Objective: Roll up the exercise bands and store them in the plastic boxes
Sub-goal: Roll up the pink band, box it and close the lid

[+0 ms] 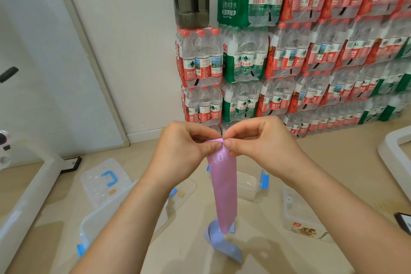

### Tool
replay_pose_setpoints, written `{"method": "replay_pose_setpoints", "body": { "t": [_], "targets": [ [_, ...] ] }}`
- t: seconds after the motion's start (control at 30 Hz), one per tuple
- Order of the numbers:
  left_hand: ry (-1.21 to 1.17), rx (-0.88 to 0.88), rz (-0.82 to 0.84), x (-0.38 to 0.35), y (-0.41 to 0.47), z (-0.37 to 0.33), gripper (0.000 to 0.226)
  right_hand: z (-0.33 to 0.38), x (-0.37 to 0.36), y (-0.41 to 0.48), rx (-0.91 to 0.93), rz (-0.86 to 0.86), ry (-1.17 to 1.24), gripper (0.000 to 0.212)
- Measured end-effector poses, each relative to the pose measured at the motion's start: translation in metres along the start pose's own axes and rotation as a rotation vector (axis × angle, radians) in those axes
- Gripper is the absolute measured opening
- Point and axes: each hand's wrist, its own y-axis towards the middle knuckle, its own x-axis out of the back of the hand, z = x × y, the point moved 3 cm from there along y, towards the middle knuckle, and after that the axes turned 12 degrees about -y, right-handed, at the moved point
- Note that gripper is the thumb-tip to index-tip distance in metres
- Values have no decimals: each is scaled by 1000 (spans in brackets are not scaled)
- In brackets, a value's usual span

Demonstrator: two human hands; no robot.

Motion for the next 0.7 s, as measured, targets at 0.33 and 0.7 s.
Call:
{"method": "replay_pose_setpoints", "body": {
  "t": [0.33, 0.7],
  "targets": [
    [-344, 126, 61, -3, -1, 0, 15, 3, 5, -2, -33, -70, 147, 15],
    [-341, 115, -22, 0, 0, 1, 17, -6, 1, 1, -169, 52, 305, 12]
  ]
}}
